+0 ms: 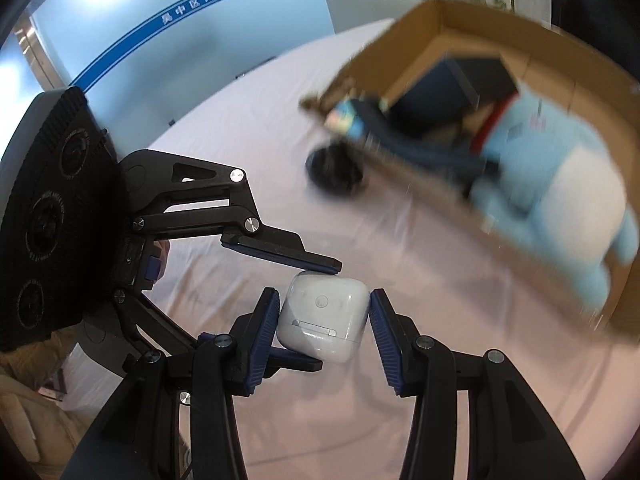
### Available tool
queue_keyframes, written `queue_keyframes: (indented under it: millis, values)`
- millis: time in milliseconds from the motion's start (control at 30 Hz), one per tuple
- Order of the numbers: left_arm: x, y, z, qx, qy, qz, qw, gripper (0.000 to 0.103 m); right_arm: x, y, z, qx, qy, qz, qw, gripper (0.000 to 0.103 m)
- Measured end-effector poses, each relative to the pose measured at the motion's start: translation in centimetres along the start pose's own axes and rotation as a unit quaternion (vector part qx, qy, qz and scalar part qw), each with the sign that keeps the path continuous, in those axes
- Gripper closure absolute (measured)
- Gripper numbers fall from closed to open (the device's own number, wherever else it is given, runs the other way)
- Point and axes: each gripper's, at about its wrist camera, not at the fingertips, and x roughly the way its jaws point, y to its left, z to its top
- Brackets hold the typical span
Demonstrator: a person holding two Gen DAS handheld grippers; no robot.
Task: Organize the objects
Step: 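Lift the earbud case with the right gripper and release it into the box, then lower the right gripper onto the black round speaker and close on it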
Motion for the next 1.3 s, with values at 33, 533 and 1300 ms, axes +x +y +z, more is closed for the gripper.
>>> queue_keyframes:
  millis: [33,533,1300]
  values:
    - [0.0,1.0,0.4,-0.004,-0.006,0.001,1.0,0.061,-0.3,-0.5,1.2,0.002,-0.006,-0.002,1.0,0.059]
    - [0.3,7.5,0.4,-0.073,-0.071,0.075,0.9919,0.02,-0.5,-9.3,6.5,0.106,-0.123,-0.033,0.986,0.045]
    - [-1.4,5.9,-13.3,-0.185,-0.002,0.068,0.9804,0.003,5.3,-3.1,-0.4,0.112,-0.101,0.133,0.98,0.034]
